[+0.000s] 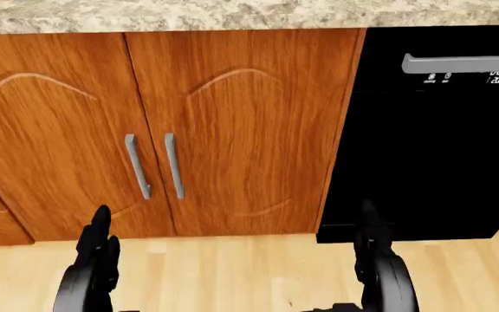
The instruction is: Place the pastries on the plates.
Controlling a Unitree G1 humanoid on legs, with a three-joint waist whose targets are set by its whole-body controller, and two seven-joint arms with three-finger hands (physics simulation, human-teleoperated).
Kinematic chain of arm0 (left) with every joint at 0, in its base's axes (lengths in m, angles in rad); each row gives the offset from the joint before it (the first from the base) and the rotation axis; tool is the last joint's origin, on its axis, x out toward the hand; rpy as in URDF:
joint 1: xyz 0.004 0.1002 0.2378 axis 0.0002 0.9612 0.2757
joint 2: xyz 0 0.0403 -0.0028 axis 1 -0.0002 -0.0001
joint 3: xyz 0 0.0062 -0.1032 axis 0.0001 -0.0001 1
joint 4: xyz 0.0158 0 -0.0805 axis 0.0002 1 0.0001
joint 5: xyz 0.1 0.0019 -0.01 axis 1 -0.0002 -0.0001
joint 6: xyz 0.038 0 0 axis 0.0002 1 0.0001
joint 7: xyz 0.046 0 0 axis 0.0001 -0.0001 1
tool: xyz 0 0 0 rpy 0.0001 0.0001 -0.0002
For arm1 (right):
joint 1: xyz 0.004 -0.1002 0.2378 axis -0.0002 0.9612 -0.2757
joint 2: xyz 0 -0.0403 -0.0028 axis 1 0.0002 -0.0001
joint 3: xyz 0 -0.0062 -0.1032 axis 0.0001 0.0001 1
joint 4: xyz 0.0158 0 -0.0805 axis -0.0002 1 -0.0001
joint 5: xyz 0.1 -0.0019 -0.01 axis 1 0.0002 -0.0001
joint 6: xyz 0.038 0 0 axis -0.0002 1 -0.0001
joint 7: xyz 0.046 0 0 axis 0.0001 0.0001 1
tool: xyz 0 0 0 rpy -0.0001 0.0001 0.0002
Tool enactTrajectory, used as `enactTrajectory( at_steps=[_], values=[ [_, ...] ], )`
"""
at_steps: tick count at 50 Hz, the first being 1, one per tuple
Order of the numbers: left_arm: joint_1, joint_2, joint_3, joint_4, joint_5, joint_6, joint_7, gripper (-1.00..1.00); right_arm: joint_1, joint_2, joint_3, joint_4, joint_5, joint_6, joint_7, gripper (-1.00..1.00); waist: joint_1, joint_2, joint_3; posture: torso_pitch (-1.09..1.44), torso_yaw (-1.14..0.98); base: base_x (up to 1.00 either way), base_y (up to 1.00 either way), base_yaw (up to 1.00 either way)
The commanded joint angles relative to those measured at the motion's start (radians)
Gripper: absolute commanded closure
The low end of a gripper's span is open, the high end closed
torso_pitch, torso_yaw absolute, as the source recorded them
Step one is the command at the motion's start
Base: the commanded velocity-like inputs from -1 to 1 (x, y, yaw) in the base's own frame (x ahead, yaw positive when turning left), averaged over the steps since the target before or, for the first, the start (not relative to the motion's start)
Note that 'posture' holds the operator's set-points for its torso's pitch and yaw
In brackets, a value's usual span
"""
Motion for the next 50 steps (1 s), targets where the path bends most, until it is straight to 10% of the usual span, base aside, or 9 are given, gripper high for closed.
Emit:
enactTrajectory(
  at_steps=[1,3,5,10,16,26,37,43,50],
  values=[
    [-0.073,0.023,0.005,-0.239,-0.003,0.103,-0.007,-1.00,-0.036,-0.015,0.004,-0.268,-0.023,0.076,-0.017,-1.00,-0.002,-0.008,-0.001,0.00,0.00,0.00,0.00,0.00],
    [-0.085,0.026,0.010,-0.288,0.005,0.153,-0.013,-1.00,-0.045,-0.013,0.001,-0.329,-0.024,0.122,-0.011,-1.00,0.005,-0.001,-0.069,0.00,0.00,0.00,0.00,0.00],
    [-0.102,0.031,0.016,-0.326,0.011,0.196,-0.020,-1.00,-0.069,-0.011,0.005,-0.424,-0.020,0.203,0.001,-1.00,0.006,-0.007,-0.023,0.00,0.00,0.00,0.00,0.00],
    [-0.163,0.043,0.031,-0.417,0.015,0.305,-0.031,-1.00,-0.151,-0.017,-0.002,-0.554,-0.025,0.355,0.022,-1.00,0.004,-0.001,-0.095,0.00,0.00,0.00,0.04,0.00],
    [-0.235,0.062,0.054,-0.461,0.017,0.378,-0.032,-1.00,-0.242,-0.035,-0.015,-0.580,-0.012,0.422,0.015,-1.00,-0.014,-0.049,-0.076,0.00,0.00,0.20,0.60,0.00],
    [-0.330,0.107,0.088,-0.525,0.019,0.478,-0.035,-1.00,-0.334,-0.057,-0.025,-0.632,0.011,0.499,0.008,-1.00,-0.038,0.115,-0.083,0.00,0.00,0.29,0.64,0.00],
    [-0.362,0.139,0.127,-0.609,0.000,0.555,-0.031,-1.00,-0.375,-0.062,-0.034,-0.700,0.040,0.566,-0.005,-1.00,0.008,-0.044,-0.057,0.00,0.00,0.40,0.79,0.00],
    [-0.352,0.144,0.134,-0.609,-0.001,0.545,-0.028,-1.00,-0.382,-0.064,-0.032,-0.710,0.046,0.576,-0.008,-1.00,-0.012,-0.050,-0.057,0.00,0.00,0.48,1.00,0.00],
    [-0.351,0.152,0.139,-0.614,0.004,0.546,-0.029,-1.00,-0.390,-0.068,-0.028,-0.716,0.048,0.593,-0.003,-1.00,-0.027,0.083,-0.077,0.00,0.00,0.49,1.00,0.00]
  ],
)
